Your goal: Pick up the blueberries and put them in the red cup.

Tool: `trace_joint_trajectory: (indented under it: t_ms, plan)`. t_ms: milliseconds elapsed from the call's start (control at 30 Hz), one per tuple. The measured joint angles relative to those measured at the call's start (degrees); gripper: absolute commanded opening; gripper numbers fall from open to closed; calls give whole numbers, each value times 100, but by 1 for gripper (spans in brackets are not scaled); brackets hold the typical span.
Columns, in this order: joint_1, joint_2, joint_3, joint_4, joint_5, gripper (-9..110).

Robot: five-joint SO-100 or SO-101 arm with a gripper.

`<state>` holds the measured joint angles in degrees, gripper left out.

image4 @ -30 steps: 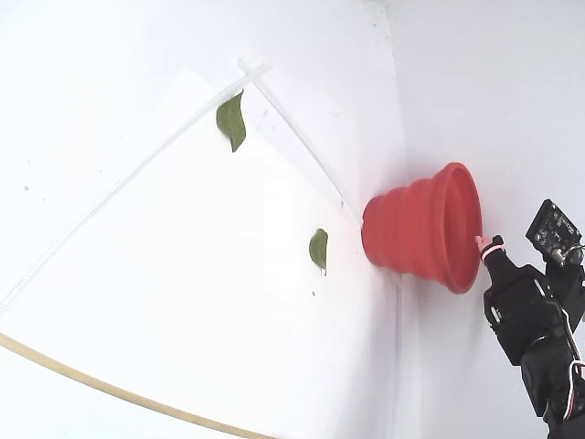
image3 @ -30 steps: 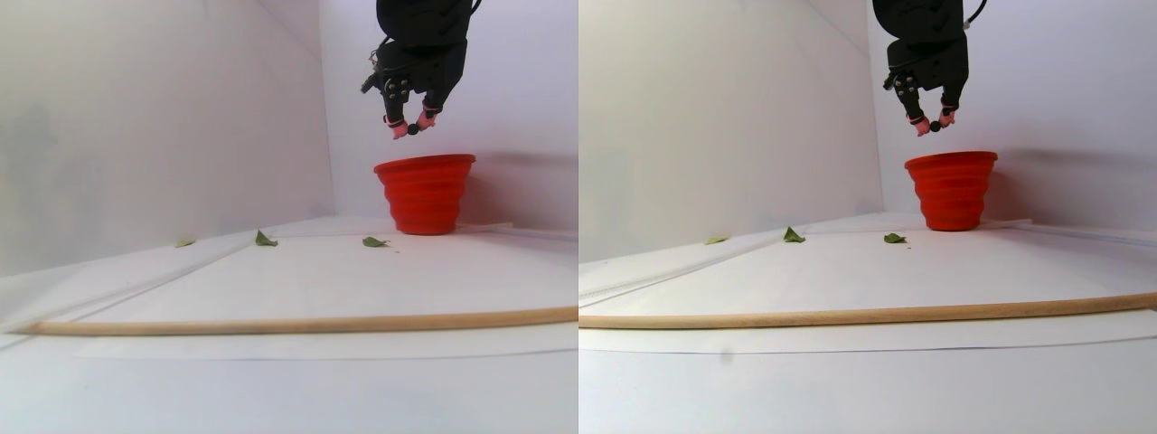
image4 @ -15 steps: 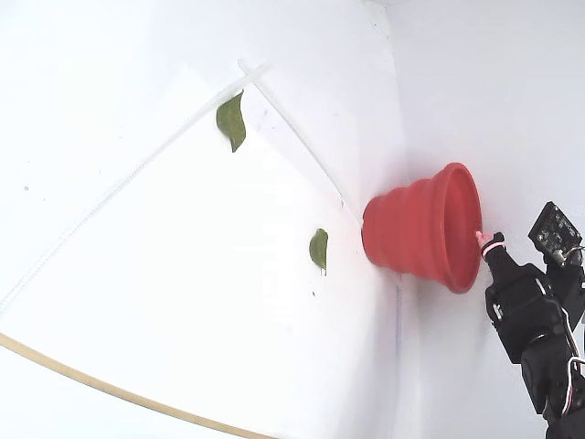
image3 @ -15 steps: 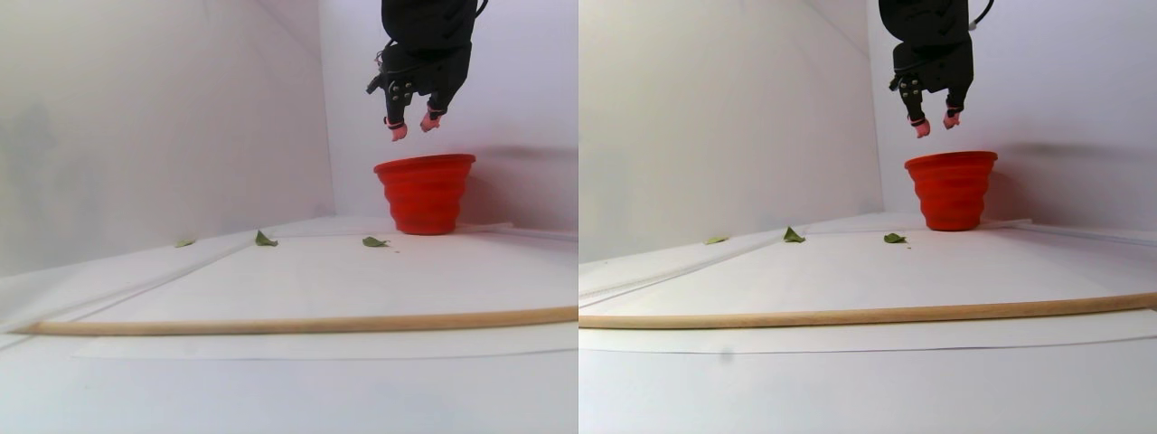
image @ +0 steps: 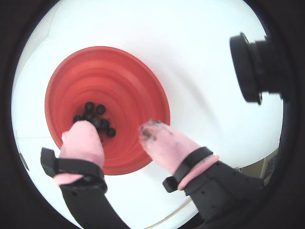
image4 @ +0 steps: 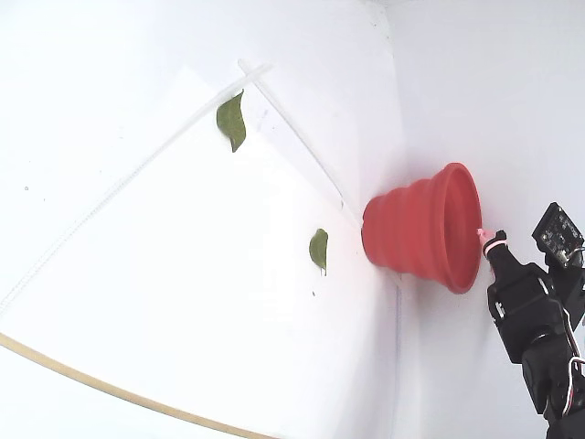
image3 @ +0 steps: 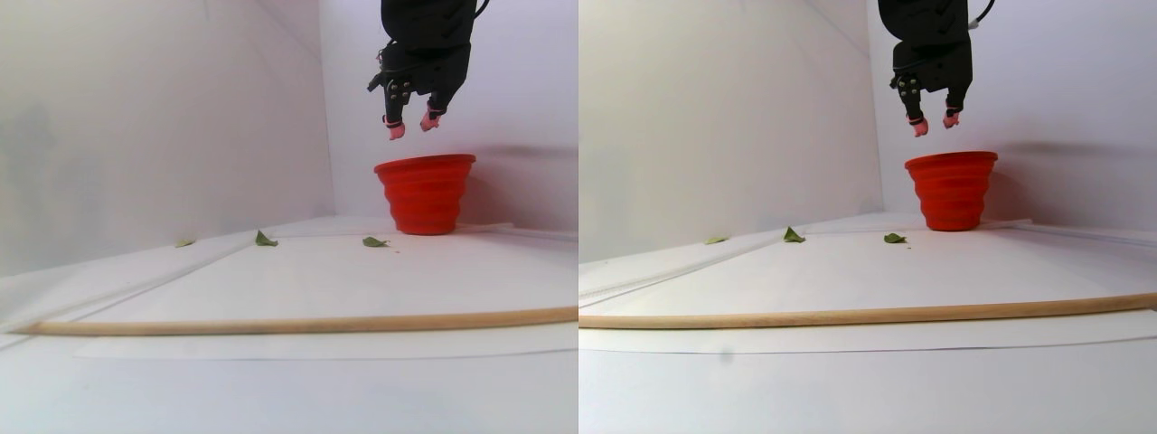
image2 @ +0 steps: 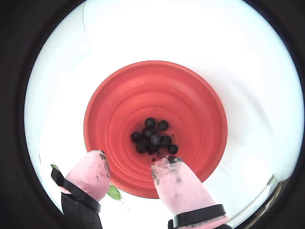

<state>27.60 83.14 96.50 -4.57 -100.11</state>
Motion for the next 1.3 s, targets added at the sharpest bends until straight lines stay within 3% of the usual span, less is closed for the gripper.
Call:
trace_joint_trajectory:
  t_ms: [1300]
  plan:
    - [-782, 2593, 1793, 1274, 1608, 17]
